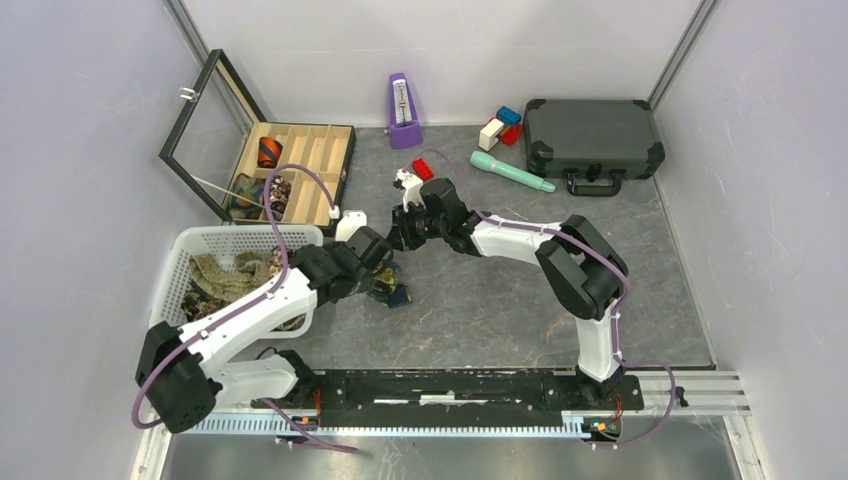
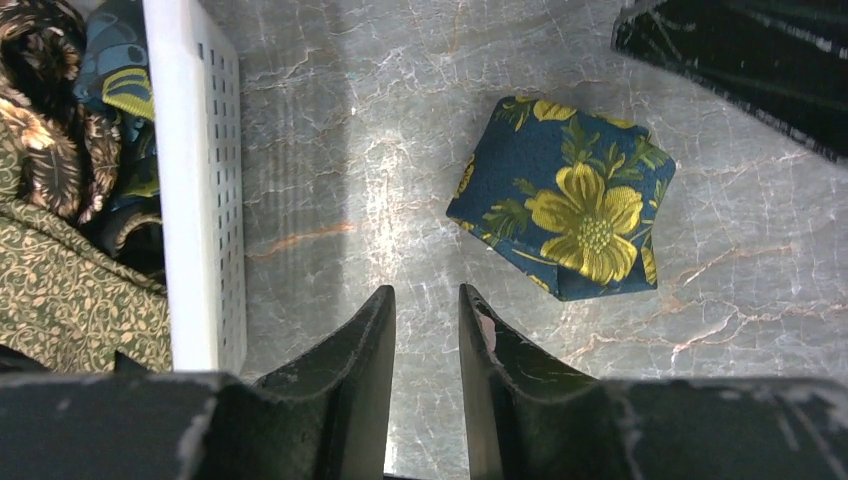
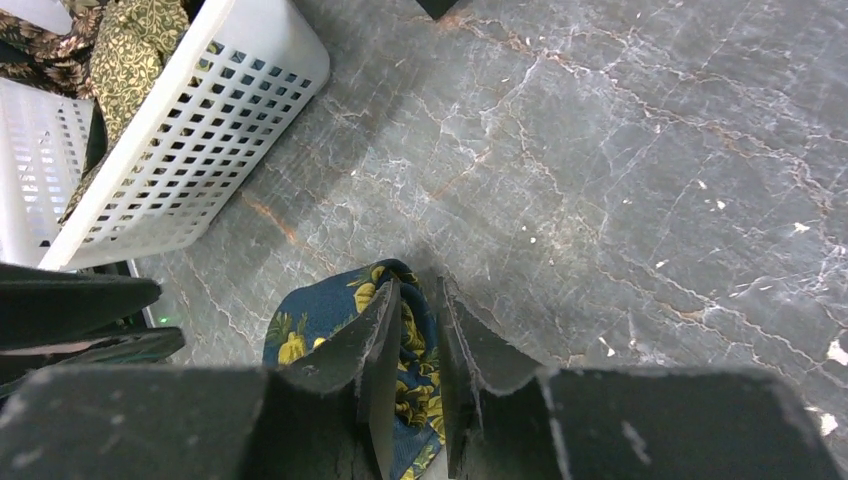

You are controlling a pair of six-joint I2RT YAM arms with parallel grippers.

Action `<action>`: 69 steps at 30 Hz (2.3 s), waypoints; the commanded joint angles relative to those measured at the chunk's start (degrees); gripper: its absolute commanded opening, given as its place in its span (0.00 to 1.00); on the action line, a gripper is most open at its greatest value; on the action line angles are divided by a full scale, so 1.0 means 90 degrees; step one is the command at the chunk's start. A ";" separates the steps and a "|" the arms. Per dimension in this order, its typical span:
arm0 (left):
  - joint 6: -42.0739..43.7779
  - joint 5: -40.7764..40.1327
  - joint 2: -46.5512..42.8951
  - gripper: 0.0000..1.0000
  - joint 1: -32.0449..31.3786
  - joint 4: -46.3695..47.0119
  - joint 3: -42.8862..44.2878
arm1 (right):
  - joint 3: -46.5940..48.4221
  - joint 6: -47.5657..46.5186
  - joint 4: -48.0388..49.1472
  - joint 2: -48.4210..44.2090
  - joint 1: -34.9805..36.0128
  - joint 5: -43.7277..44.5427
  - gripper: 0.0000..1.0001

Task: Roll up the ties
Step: Roll the tie at the center of the board.

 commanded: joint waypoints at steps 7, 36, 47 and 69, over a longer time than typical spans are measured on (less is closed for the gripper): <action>0.0841 0.1003 0.0556 0.40 0.0826 0.1149 0.0075 | -0.0782 -0.0193 0.0246 -0.0462 0.0191 -0.0269 0.25; -0.1959 0.1277 -0.1882 0.96 0.1017 0.1703 -0.1901 | -0.1201 -0.0158 0.0828 -0.0389 0.0239 -0.0113 0.23; -0.2528 0.1419 -0.1696 0.94 0.1018 0.2548 -0.2499 | -0.1213 -0.0138 0.1066 -0.0175 0.0235 -0.0140 0.22; -0.3882 0.0789 -0.2905 1.00 0.0601 0.2540 -0.3168 | -0.1550 0.0076 0.1359 -0.0547 0.0327 -0.0237 0.21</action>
